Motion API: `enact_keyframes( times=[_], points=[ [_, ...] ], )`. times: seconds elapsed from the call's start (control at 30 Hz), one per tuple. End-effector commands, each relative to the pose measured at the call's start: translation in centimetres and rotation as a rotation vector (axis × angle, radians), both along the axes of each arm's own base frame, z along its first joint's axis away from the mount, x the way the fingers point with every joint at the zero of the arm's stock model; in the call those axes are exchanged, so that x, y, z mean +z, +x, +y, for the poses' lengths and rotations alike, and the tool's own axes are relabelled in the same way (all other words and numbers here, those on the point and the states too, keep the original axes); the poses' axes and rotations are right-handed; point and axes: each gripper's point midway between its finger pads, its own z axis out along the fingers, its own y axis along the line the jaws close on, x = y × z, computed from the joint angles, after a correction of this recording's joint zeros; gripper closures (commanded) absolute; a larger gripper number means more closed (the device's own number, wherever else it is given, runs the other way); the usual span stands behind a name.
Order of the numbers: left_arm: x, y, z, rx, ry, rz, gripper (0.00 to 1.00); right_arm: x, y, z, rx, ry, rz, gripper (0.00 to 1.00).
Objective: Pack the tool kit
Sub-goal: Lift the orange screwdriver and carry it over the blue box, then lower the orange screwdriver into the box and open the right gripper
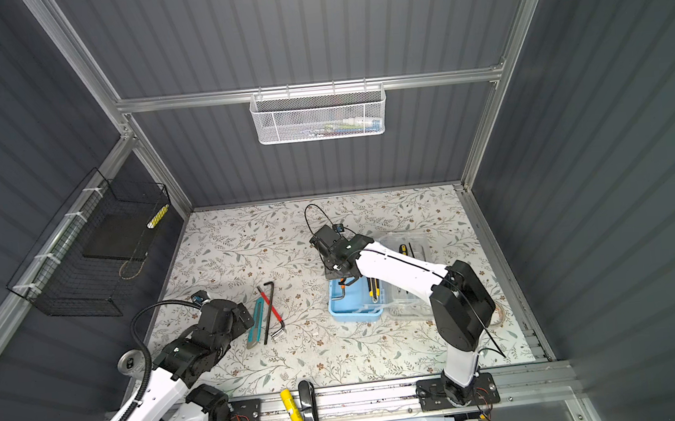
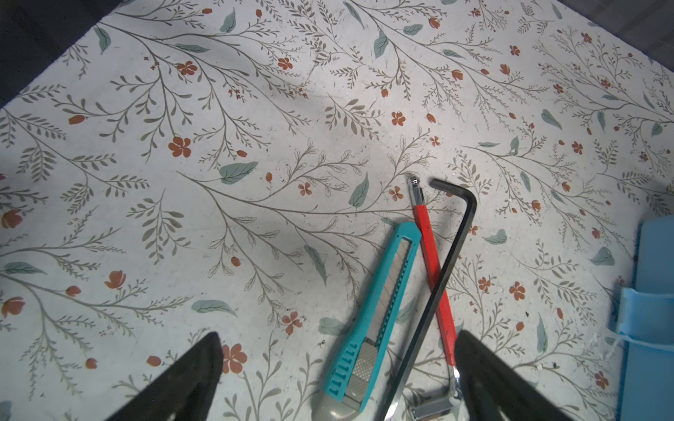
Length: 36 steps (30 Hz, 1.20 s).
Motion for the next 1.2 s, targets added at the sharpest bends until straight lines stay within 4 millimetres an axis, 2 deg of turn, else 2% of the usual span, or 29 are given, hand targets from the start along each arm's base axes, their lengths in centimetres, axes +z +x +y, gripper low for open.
enact_keyframes(
  times=[0.0, 0.3, 0.7, 0.77, 0.8, 0.9, 1.0, 1.17],
  points=[
    [0.2, 0.1, -0.2, -0.019, 0.004, -0.006, 0.01, -1.3, 0.9, -0.1, -0.037, -0.016, -0.006, 1.0],
    [0.2, -0.1, -0.1, -0.015, -0.001, -0.006, 0.01, -4.3, 1.8, 0.3, -0.015, -0.044, 0.032, 1.0],
    [0.2, -0.2, -0.1, -0.014, -0.002, 0.001, 0.01, -7.9, 2.1, -0.7, -0.03, -0.069, 0.104, 1.0],
    [0.2, -0.2, -0.2, -0.017, -0.002, 0.002, 0.01, -8.4, 2.2, -0.9, -0.033, -0.074, 0.111, 0.92],
    [0.1, -0.2, -0.2, -0.02, -0.005, 0.004, 0.01, -8.6, 2.2, -0.9, -0.031, -0.075, 0.116, 0.92],
    [0.1, -0.2, -0.4, -0.026, -0.011, 0.006, 0.01, -8.5, 2.3, -0.9, -0.023, -0.077, 0.112, 0.85],
    [0.3, -0.2, -0.2, -0.022, -0.008, -0.001, 0.01, -7.9, 2.4, -1.0, -0.016, -0.081, 0.106, 0.72],
    [1.1, -0.2, 0.2, -0.012, 0.007, -0.018, 0.01, -5.5, 2.4, -1.3, -0.011, -0.081, 0.071, 0.65]
  ],
)
